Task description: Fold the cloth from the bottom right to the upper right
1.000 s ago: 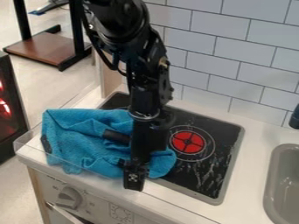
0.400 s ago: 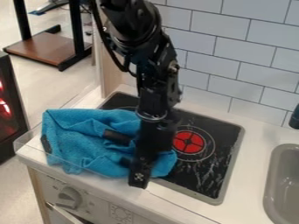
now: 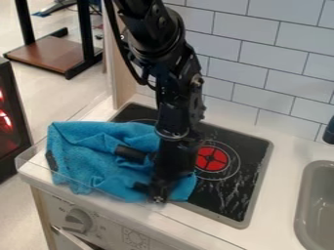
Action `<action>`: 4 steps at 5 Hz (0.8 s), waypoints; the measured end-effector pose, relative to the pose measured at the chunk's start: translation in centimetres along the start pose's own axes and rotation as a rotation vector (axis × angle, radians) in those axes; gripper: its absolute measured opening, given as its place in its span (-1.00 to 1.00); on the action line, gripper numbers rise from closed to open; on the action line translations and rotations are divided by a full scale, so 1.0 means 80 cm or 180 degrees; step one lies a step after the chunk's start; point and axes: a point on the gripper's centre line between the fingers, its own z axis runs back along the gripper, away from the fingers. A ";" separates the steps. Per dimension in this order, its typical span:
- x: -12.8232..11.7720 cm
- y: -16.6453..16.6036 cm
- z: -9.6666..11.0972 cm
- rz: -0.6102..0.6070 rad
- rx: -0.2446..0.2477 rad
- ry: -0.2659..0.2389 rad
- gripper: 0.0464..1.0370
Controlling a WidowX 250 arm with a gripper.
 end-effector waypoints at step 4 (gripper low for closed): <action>-0.002 -0.015 0.041 -0.0021 0.0048 -0.0174 -0.98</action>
